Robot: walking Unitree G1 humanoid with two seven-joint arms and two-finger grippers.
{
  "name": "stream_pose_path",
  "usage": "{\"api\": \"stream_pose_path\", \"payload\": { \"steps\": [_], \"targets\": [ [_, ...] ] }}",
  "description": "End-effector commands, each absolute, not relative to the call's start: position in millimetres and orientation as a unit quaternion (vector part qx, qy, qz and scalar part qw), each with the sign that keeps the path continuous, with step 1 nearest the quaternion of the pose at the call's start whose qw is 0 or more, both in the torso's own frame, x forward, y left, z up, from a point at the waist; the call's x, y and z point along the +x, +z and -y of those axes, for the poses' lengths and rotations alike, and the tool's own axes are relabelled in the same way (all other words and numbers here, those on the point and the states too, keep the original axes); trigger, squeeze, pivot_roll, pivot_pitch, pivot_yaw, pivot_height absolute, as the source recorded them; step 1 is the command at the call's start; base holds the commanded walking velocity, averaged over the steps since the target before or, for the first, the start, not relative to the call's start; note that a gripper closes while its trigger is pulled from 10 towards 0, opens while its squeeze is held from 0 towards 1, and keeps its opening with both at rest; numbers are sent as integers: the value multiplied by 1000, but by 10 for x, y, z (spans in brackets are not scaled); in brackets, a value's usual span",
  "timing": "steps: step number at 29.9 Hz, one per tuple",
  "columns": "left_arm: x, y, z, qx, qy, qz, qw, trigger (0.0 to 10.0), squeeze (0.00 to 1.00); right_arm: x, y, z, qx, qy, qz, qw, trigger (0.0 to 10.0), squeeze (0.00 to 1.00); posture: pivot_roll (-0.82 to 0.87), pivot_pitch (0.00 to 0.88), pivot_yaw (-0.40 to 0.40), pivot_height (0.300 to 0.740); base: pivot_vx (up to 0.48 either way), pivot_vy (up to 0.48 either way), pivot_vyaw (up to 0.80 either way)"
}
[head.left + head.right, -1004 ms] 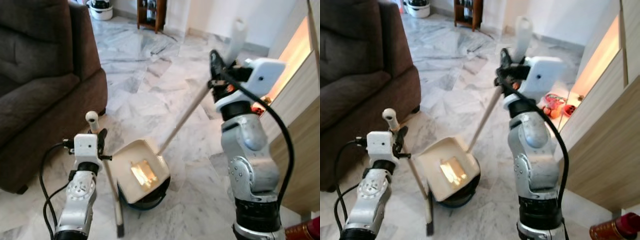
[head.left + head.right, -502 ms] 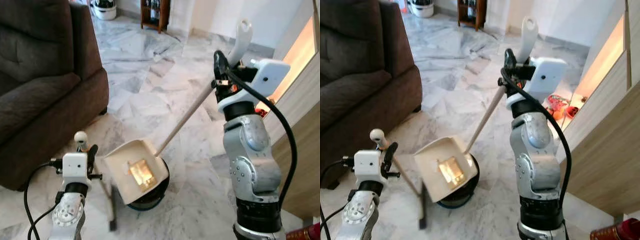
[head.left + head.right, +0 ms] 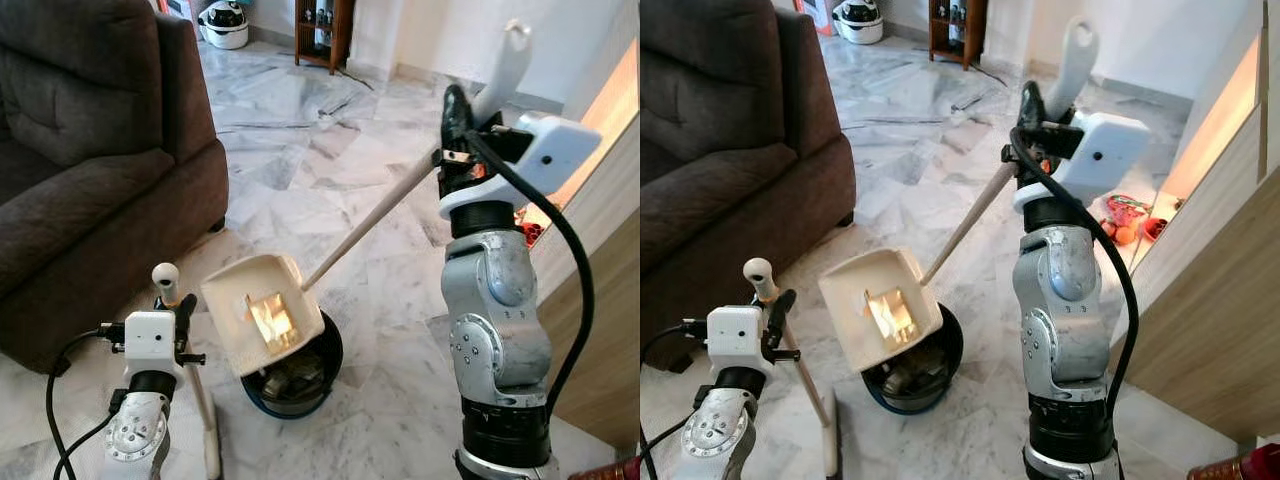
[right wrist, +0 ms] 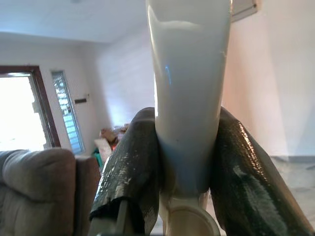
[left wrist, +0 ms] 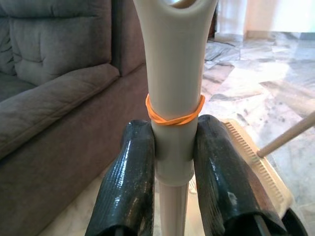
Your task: Sweep floor
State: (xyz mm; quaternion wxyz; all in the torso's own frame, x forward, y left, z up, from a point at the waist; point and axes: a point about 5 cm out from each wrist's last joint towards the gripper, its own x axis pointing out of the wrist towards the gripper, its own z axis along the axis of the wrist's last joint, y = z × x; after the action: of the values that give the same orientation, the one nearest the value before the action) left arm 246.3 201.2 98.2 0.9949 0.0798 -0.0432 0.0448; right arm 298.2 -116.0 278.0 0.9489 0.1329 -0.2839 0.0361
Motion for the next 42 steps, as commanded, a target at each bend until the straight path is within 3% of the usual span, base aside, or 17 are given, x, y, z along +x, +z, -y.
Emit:
{"api": "stream_pose_path", "payload": {
  "steps": [1,13,27,42],
  "targets": [
    [2508,1105,-1977,87,42,68,993,10000,0,2847,2978,1136,129,41,346,929,10000,0,145,110,-29,740,0,0,0],
    [2562,1131,-1937,86,35,72,993,10000,0,2715,2971,914,43,86,385,918,10000,0,142,113,-27,740,0,0,0],
    [2601,1148,-1895,85,26,78,993,10000,0,2483,2939,560,40,150,401,903,10000,0,140,113,-24,740,0,0,0],
    [2606,1150,-1872,84,22,79,993,10000,0,2355,2985,435,-20,170,442,881,10000,0,139,111,-27,740,0,0,0]
  ]
}}
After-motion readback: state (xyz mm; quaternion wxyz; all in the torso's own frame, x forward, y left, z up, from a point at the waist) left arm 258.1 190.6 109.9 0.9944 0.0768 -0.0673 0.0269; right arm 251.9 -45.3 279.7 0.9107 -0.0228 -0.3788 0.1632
